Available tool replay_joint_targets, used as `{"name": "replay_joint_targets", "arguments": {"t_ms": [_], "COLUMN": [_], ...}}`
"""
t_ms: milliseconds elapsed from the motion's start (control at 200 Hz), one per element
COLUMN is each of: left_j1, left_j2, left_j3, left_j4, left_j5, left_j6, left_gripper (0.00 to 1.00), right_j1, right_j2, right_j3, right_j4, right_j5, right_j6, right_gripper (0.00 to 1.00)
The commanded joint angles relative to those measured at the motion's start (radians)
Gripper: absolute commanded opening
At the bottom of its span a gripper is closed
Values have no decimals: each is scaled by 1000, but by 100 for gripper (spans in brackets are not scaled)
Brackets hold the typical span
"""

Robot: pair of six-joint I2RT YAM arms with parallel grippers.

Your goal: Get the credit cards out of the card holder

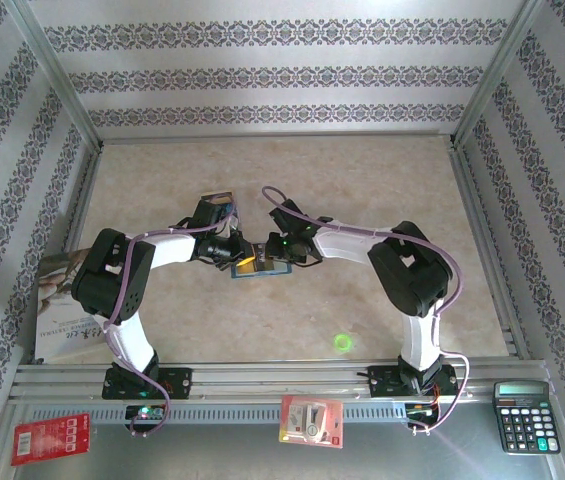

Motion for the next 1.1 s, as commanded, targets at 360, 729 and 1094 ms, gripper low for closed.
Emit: {"name": "replay_joint_targets", "arguments": {"t_ms": [360, 729, 1094], "left_j1": [9, 65, 147], "left_j2": [-17, -46, -270], "left_j3": [-24, -54, 46], "left_j4": [98, 49, -329], "left_j5": [85, 52, -104], "left_j6": [-84, -45, 194], "left_gripper": [24, 0, 0], "right_j1": [9, -27, -68], "right_j2": [38, -30, -175], "right_j3": [7, -64, -176], "right_j4": [-12, 55, 351], "right_j5": [-60, -52, -208], "right_j6": [4, 25, 48], "right_gripper": [19, 20, 28]}}
